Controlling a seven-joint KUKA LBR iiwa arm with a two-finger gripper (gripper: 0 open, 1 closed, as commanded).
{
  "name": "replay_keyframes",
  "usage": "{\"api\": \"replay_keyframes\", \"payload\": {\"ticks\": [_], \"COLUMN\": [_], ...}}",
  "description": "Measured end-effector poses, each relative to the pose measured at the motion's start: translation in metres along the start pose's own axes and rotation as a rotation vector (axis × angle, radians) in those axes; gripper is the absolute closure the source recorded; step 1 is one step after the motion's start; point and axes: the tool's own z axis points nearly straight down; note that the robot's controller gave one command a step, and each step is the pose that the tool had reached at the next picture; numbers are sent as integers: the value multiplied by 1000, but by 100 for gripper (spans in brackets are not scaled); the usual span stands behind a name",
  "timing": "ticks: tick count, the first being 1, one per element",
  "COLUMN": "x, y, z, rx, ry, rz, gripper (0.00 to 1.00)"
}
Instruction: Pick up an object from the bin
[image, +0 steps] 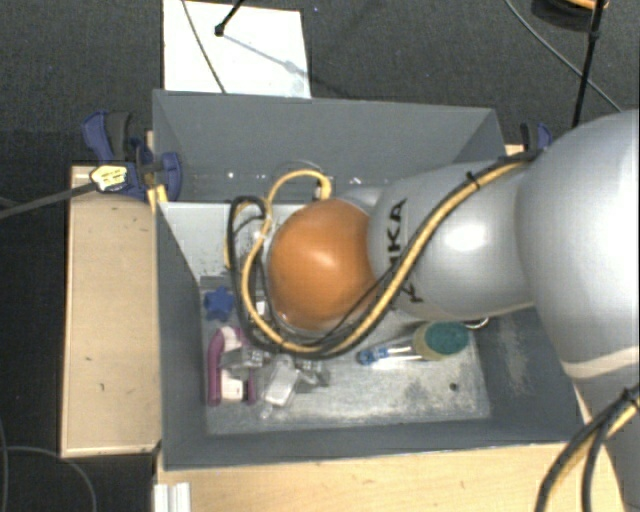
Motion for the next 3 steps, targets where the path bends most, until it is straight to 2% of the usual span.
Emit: {"api": "replay_keyframes", "payload": {"ticks": [1, 2, 3], "x": [-5, -14, 35], "y": [-1, 7, 37], "z": [-5, -140, -101], "rx": [5, 5, -7], "ry": [-10, -1, 5], "rz": [3, -30, -661], "gripper": [100, 100, 100]}}
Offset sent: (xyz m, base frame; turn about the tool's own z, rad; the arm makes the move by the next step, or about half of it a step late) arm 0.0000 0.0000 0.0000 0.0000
